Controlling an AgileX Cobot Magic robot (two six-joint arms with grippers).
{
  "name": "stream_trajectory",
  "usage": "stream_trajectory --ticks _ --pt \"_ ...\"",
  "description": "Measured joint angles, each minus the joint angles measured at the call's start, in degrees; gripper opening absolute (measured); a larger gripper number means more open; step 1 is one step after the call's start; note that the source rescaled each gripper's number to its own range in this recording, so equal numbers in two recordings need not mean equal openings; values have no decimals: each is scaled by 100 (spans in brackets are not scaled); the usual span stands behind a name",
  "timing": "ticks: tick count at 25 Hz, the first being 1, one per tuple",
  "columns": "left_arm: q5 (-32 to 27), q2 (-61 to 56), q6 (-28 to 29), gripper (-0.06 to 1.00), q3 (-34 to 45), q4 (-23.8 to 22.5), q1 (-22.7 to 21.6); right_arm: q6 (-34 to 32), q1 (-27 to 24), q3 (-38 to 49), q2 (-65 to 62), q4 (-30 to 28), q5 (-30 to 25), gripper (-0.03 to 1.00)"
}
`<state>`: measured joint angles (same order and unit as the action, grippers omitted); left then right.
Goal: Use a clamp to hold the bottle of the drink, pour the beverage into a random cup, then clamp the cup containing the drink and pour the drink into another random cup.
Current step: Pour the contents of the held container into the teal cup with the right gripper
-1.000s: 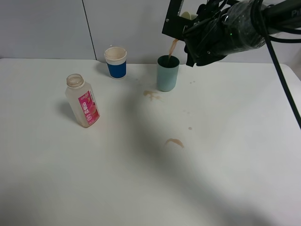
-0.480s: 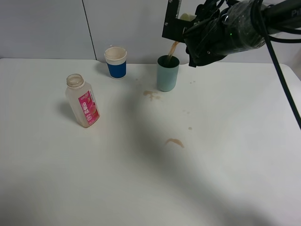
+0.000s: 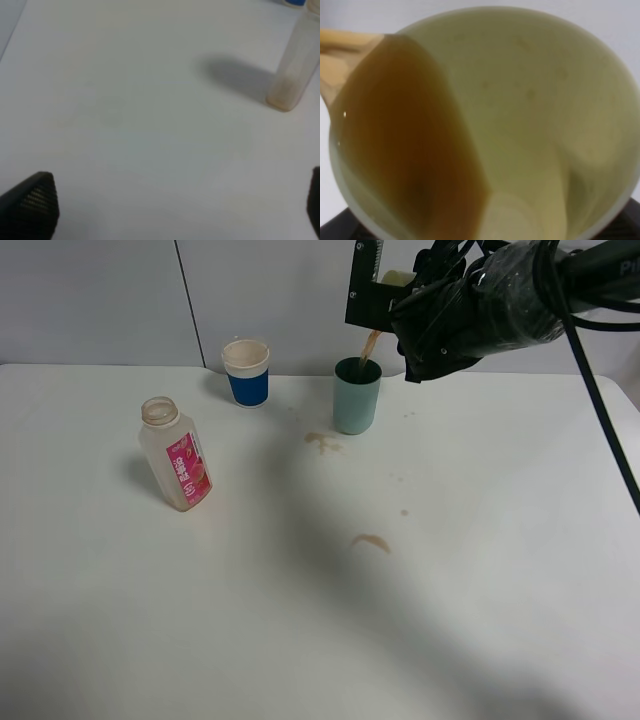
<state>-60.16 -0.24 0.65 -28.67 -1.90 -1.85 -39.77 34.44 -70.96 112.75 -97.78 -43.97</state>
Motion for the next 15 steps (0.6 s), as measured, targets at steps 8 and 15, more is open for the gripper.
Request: stream_trajectory --ticks 8,15 --pt "0 0 0 100 0 0 0 354 0 0 0 0 -4 0" --pt "0 0 0 100 0 0 0 488 0 0 0 0 -4 0"
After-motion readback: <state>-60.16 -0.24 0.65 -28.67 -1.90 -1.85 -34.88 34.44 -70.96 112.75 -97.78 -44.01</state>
